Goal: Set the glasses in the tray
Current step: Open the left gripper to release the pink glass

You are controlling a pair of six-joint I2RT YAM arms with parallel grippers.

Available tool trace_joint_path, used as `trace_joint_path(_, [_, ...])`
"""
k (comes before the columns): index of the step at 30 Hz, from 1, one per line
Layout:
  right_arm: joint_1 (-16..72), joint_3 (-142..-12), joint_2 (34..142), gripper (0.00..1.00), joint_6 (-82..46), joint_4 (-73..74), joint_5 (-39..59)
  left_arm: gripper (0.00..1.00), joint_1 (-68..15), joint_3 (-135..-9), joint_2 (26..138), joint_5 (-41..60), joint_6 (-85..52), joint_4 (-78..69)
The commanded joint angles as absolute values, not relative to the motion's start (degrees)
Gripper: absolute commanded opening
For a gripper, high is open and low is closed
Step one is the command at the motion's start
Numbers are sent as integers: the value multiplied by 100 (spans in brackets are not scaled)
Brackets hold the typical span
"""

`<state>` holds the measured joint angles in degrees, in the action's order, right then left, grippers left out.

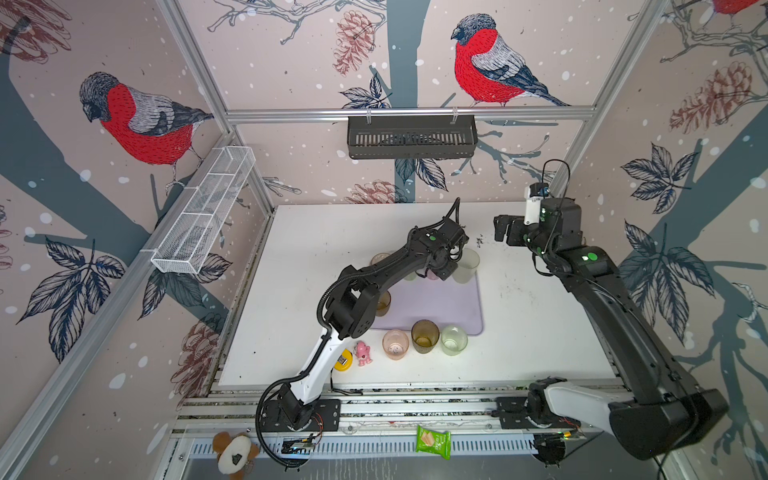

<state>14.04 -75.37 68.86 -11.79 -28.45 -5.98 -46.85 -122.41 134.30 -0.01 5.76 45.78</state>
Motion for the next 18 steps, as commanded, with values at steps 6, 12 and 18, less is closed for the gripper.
trace_joint_path(6, [1406,-7609,6875,100,-1178,-2704,-631,12,-4699,-12293,13412,6,510,4605])
trace_joint_path(12, [1400,-7623,6890,100,-1178,-2709,-633,22,-4701,-12295,13373,0,457,4615])
trace_joint_path(18, [1411,-7620,6891,100,-1191,-2711,-645,29,-4697,-12298,13336,-9,416,4649])
